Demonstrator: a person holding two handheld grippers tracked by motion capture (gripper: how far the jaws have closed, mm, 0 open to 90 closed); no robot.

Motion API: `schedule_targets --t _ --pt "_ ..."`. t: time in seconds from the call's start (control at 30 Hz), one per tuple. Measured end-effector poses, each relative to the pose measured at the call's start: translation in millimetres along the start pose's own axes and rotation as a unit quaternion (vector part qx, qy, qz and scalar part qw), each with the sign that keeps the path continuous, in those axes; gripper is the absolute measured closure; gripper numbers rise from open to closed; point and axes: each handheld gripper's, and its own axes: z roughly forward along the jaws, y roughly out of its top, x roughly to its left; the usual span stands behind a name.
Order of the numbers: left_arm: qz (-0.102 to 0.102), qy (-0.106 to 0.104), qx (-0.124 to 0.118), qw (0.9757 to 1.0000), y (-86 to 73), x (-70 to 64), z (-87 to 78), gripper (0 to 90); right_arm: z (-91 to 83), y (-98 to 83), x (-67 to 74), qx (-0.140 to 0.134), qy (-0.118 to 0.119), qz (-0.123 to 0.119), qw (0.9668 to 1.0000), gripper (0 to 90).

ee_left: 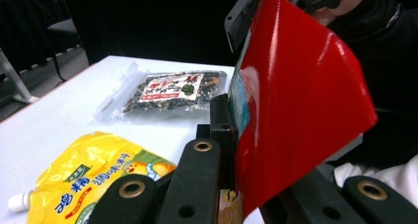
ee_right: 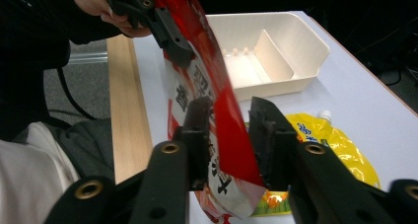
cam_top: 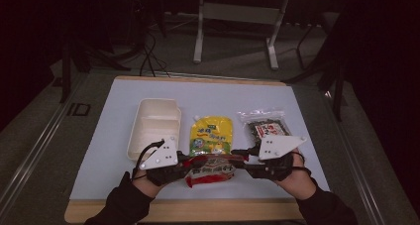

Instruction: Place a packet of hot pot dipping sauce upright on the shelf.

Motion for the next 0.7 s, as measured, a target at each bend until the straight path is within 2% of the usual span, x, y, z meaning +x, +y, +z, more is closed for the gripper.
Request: schedule_targets --t 0.07,0.13,0.2,0.27,0.4,0.43,0.5,0.63,0.7 --pt "0.003 0.003 -0.003 1.0 0.0 -0.7 -0.1 90.0 1.6 -1.2 -2.4 -0.002 0.007 0.004 1.0 71.0" --pt "-0.001 -0.002 -0.008 1.0 0.1 -1.0 -0.2 90.0 3.7 -2.1 -3.6 -0.004 0.011 0.003 0.9999 72.4" --pt "0.007 0.005 -0.005 1.0 0.3 -2.2 -0.2 90.0 4.3 -1.8 -3.6 -0.004 0.011 0.0 0.9999 78.9" --pt "0.001 0.004 -0.009 1.0 0.0 -1.7 0.0 90.0 4.4 -0.9 -2.7 0.001 0.012 -0.007 0.9999 87.5" --pt "-0.01 -0.006 -0.007 0.9999 -1.5 1.8 1.0 90.0 3.7 1.9 1.2 0.011 0.011 -0.028 0.9995 88.7" --pt "-0.012 -0.007 -0.011 0.9998 -1.8 2.2 0.9 89.4 3.0 2.4 0.7 0.011 0.017 -0.025 0.9995 88.8" --pt "-0.013 -0.005 -0.015 0.9998 -1.7 1.5 1.5 83.8 0.7 2.6 -2.6 0.006 0.025 -0.019 0.9995 88.9" --pt "-0.028 0.022 -0.028 0.999 -3.7 2.1 -2.4 56.7 -1.3 4.4 -4.7 0.008 0.027 -0.019 0.9994 88.9" --pt "-0.026 0.04 -0.035 0.9983 -5.9 0.9 -6.0 48.8 -1.9 5.2 -7.2 0.007 0.027 -0.014 0.9995 88.9"
